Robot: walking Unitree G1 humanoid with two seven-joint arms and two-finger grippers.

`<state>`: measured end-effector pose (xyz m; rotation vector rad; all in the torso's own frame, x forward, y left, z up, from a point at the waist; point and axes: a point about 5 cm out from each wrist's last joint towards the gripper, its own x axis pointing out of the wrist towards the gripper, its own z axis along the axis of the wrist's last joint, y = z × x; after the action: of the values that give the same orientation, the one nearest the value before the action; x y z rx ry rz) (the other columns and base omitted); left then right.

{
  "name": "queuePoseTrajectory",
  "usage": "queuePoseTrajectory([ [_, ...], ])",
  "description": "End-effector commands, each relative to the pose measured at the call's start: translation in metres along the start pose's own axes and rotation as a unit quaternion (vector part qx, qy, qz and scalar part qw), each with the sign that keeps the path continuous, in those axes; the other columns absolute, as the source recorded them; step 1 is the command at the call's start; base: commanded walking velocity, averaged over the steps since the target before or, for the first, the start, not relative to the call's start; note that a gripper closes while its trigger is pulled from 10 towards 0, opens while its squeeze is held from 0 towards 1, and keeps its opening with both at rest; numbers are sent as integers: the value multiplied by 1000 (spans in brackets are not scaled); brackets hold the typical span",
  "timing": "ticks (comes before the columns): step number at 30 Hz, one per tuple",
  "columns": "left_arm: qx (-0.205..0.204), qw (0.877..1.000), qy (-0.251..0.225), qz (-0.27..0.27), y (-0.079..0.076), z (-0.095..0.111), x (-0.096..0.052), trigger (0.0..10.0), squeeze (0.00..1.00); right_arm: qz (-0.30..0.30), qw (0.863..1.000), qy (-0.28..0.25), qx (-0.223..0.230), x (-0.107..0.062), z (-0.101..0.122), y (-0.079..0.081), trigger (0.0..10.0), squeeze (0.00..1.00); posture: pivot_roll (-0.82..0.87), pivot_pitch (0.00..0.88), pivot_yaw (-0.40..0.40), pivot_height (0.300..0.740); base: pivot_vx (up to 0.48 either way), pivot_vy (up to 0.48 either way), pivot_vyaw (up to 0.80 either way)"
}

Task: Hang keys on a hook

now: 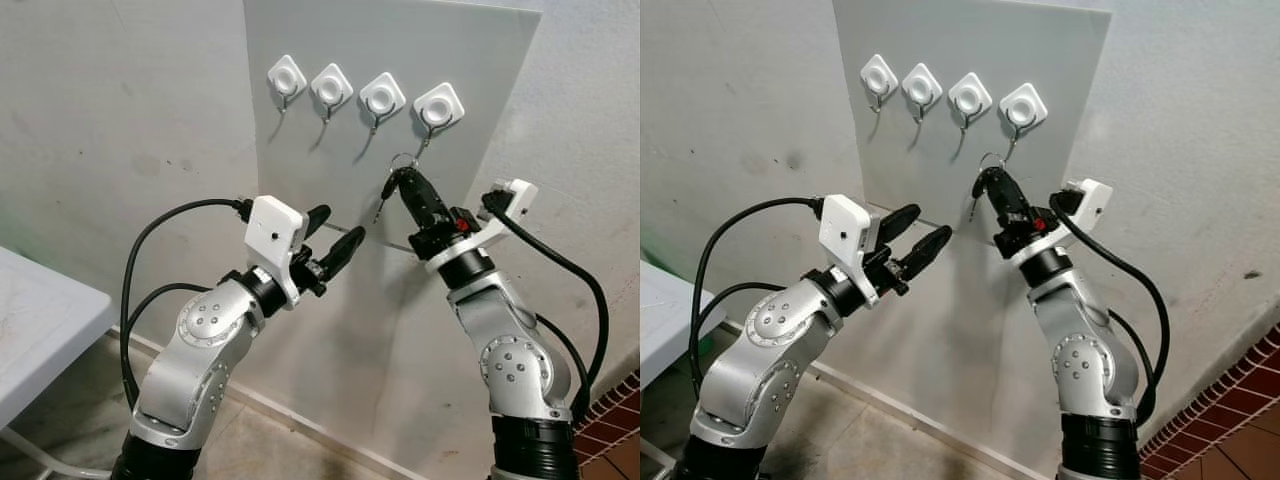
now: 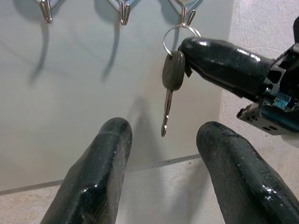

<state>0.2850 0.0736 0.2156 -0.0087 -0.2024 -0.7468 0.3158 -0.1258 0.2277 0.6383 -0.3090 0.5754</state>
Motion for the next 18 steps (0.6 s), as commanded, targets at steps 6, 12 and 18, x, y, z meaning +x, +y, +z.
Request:
queuePoseTrajectory([
  [6, 1, 1000, -6, -1, -1, 4, 0, 10000, 0, 9, 999, -40, -2, 6, 16, 4, 10000, 0, 188, 0, -15, 736, 0, 0, 0],
  [12, 1, 1000, -5, 0, -1, 4, 0, 10000, 0, 2, 998, -57, 2, 10, 22, 2, 10000, 0, 190, 0, -15, 736, 0, 0, 0],
  [18, -1, 1000, -5, -1, -1, 4, 0, 10000, 0, -17, 998, -60, 24, 10, 22, -2, 10000, 0, 189, 0, -13, 736, 0, 0, 0],
])
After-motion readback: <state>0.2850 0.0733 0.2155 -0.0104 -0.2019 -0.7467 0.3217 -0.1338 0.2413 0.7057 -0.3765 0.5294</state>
